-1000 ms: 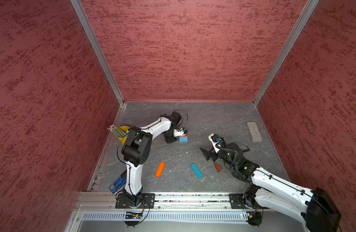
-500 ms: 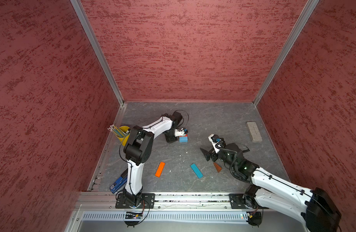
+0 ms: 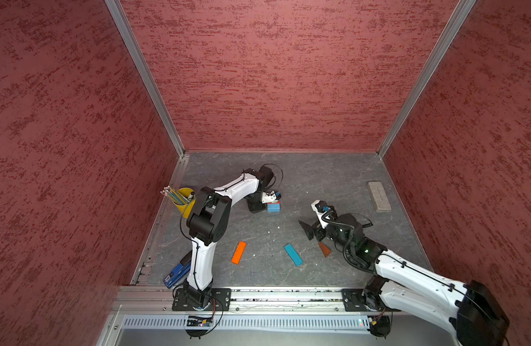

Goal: Assemble a small pinwheel with building blocks
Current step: Assemble the building block at the center of the board.

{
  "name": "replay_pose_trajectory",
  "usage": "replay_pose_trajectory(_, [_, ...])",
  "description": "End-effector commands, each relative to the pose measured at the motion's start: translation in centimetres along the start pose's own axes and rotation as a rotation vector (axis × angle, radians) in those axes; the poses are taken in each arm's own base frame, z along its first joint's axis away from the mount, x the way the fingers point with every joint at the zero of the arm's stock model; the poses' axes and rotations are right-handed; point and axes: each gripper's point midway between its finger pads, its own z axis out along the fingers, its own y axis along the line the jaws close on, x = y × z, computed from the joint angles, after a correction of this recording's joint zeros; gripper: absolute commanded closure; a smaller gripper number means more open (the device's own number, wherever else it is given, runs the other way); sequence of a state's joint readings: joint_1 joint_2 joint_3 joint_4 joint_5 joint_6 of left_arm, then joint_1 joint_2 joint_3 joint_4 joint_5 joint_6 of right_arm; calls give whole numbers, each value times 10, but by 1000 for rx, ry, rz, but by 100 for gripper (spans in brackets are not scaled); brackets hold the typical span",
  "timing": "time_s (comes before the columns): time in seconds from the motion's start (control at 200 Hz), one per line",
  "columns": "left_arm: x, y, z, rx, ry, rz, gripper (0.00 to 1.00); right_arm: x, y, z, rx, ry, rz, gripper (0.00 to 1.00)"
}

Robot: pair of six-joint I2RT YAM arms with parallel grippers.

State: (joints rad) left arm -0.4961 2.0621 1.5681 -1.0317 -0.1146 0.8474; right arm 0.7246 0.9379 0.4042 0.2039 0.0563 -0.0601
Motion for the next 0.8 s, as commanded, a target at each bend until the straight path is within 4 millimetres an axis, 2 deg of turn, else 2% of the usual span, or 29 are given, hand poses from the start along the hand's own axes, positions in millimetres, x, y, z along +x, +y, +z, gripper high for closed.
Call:
replay_pose_trajectory(0.0, [-4,0,4,3,11,20,77,0,-2,-2,4,-10,10,1])
replay_pose_trajectory(0.797, [-7,4,5,-11,2,18,70,1,-2,-3,4,-11,10,1])
